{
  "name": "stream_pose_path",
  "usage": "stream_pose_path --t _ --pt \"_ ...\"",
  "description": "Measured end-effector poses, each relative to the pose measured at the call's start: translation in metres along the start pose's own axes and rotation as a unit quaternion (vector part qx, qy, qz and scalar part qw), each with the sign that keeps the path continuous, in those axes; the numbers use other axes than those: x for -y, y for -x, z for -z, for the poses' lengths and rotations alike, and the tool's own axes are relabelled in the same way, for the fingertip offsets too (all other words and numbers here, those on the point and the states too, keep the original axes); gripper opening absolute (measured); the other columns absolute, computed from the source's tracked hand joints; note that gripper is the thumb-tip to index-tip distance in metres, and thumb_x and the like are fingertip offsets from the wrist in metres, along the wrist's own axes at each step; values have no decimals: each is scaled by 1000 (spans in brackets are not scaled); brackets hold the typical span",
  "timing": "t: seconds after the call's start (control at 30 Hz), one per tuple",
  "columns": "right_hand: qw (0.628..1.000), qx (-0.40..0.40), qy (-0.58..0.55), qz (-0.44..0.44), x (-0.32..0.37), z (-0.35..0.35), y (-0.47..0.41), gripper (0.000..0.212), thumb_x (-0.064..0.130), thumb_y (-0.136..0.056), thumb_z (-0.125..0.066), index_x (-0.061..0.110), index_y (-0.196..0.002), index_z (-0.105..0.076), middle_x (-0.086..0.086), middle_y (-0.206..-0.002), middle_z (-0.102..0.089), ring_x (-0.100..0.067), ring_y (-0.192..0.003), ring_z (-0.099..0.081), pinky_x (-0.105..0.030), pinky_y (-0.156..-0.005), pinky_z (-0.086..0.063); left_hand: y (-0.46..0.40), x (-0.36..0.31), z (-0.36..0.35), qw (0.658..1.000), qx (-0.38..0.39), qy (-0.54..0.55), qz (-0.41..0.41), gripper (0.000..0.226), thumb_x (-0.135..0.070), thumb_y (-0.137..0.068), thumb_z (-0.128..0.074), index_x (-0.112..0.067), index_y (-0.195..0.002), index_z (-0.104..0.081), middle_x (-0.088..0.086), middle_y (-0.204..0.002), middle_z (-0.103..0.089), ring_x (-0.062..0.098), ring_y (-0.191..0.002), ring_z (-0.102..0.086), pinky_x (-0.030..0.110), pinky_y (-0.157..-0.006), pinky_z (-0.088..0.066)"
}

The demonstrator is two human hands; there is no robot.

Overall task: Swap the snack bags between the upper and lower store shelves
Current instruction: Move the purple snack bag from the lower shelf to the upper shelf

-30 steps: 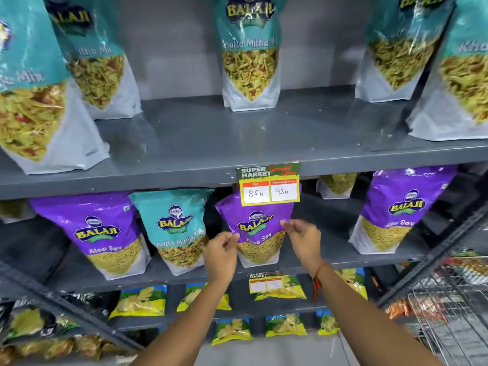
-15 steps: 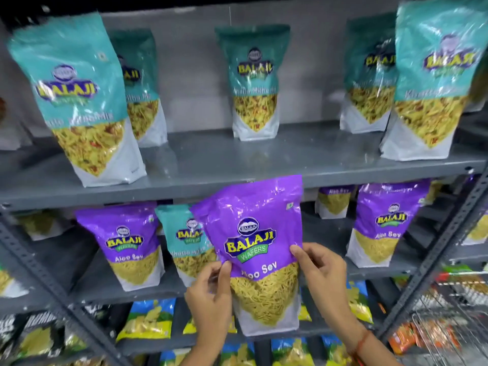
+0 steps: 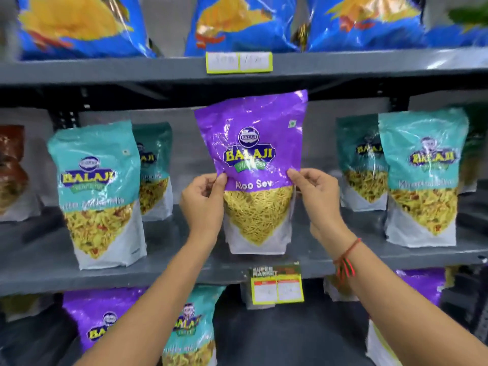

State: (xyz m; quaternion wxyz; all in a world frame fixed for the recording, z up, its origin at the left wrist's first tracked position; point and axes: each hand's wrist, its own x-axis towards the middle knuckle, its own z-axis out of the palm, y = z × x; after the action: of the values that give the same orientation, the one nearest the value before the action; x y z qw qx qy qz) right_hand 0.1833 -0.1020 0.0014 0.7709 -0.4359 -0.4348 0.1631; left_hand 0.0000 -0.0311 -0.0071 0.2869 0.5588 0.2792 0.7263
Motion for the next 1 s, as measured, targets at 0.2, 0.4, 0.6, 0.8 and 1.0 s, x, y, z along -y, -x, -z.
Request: stream_pose_path --t 0.2,0.4,0.6,0.8,1.0 --pt "999 -2 22 -45 -37 -13 -23 22 24 -87 -74 7 -74 -73 -21 -80 -75 -18 -71 -60 -34 -70 -49 -24 39 -5 999 13 -49 7 13 -47 -75 -68 -34 -75 -73 -1 -75 -76 12 -70 -68 48 -77 -59" --pt "998 12 4 -57 -51 -10 -22 20 22 -88 -73 16 -69 -72 -19 -85 -77 -21 -77 -62 -40 -73 -50 -20 49 -6 997 47 -47 27 8 -23 -86 -70 -16 -88 -74 2 -80 -75 10 -73 -68 35 -76 -56" --pt "998 33 16 -56 -52 -9 -19 17 27 -91 -70 17 -77 -72 -18 -94 -79 -18 -80 -67 -37 -74 -54 -21 48 -1 994 72 -59 65 11 -31 -85 -70 -22 -88 -75 2 -86 -78 14 -81 -71 40 -84 -58" --pt "984 122 56 -114 -64 7 -12 52 57 -75 -76 21 -111 -68 -1 -112 -78 -18 -105 -72 -34 -86 -56 -15 46 15 973 179 -50 140 65 -56 -60 -80 -22 -113 -66 -1 -104 -77 12 -98 -71 36 -94 -54" --pt "917 293 223 -153 -84 27 10 89 47 -59 -90 28 -136 -48 8 -131 -67 -9 -118 -65 -37 -107 -51 7 61 31 903 331 -158 223 79 -30 -56 -92 -29 -122 -49 -9 -117 -65 2 -105 -59 20 -83 -46"
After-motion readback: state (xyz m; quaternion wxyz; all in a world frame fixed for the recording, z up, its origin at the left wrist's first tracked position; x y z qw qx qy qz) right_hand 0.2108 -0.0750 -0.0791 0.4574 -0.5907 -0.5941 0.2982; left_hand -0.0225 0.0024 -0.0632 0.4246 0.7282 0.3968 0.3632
